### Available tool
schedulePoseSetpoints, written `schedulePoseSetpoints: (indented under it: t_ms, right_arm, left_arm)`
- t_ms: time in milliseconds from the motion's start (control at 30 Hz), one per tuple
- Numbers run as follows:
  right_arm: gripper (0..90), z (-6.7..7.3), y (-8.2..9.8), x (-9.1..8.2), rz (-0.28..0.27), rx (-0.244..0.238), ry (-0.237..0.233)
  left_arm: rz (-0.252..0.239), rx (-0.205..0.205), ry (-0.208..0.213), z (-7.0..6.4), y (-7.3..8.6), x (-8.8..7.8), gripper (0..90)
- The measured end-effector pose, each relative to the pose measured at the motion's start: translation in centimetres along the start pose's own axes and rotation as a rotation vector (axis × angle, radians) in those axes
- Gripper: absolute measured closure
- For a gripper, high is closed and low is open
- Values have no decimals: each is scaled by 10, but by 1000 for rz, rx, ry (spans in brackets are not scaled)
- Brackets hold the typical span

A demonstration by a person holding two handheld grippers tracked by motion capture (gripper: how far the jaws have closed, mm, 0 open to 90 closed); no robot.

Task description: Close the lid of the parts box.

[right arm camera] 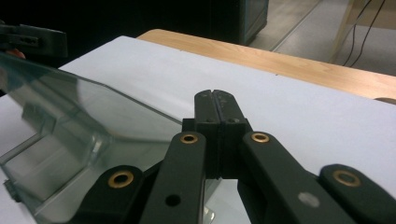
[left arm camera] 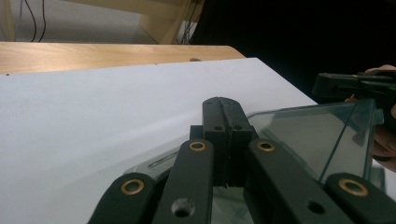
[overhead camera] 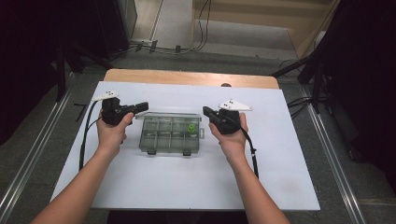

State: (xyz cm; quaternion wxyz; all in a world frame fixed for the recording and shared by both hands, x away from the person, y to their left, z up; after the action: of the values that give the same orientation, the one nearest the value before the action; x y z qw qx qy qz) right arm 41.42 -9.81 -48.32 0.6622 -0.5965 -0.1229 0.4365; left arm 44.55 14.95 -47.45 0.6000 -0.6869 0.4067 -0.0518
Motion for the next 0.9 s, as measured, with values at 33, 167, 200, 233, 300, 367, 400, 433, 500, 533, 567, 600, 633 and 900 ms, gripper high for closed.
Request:
schedulePoseSetpoints:
  t_ms: [33, 167, 200, 233, 300, 367, 400, 433, 500, 533, 567, 600, 633, 900]
  right_arm:
    - [870, 1, 1, 0, -6, -8, -6]
    - [870, 9, 9, -2, -1, -13, -21]
    - [870, 11, 11, -2, 4, -15, -25]
    - [870, 12, 13, -3, 3, -21, -27]
    - [870, 16, 18, -4, 2, -14, -31]
    - [870, 20, 23, -5, 9, -29, -28]
    - [870, 22, 26, -5, 11, -40, -28]
    - [870, 25, 29, -5, 13, -35, -37]
    - [870, 29, 35, -4, 21, -42, -42]
    - [870, 31, 38, -4, 21, -42, -47]
    - [870, 32, 40, -4, 20, -44, -51]
    - [870, 33, 43, -4, 20, -44, -51]
    - [870, 34, 45, -5, 21, -33, -57]
    - [870, 42, 55, -7, 19, -38, -71]
  left_arm:
    - [-5, 8, 3, -2, 1, -1, 888]
    - [-14, 40, 2, -11, 8, -7, 888]
    - [-18, 49, -2, -13, 10, -9, 888]
    - [-21, 59, -5, -14, 12, -10, 889]
    - [-27, 57, -3, -17, 16, -14, 888]
    - [-25, 60, -7, -19, 21, -17, 888]
    - [-21, 62, -13, -20, 24, -18, 888]
    - [-20, 64, -14, -20, 27, -20, 888]
    - [-15, 66, -21, -21, 34, -23, 888]
    - [-15, 65, -26, -22, 37, -24, 888]
    - [-15, 71, -32, -21, 40, -25, 888]
    - [-14, 69, -38, -21, 43, -26, 888]
    - [-12, 68, -38, -22, 46, -27, 888]
    - [-27, 59, -41, -29, 60, -35, 888]
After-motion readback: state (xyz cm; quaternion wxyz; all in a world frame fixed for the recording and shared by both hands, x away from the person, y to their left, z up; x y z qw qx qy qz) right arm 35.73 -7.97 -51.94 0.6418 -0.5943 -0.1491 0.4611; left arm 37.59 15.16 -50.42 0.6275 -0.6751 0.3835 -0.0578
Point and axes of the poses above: each handheld gripper's, and its own axes: x roughly forward along the jaws, y roughly out of its underside, z roughly to its left, the point moved 9 cm from there along x, roughly forward along the jaws, and after that the axes turned 14 degrees about -y, right-handed, at the moved point
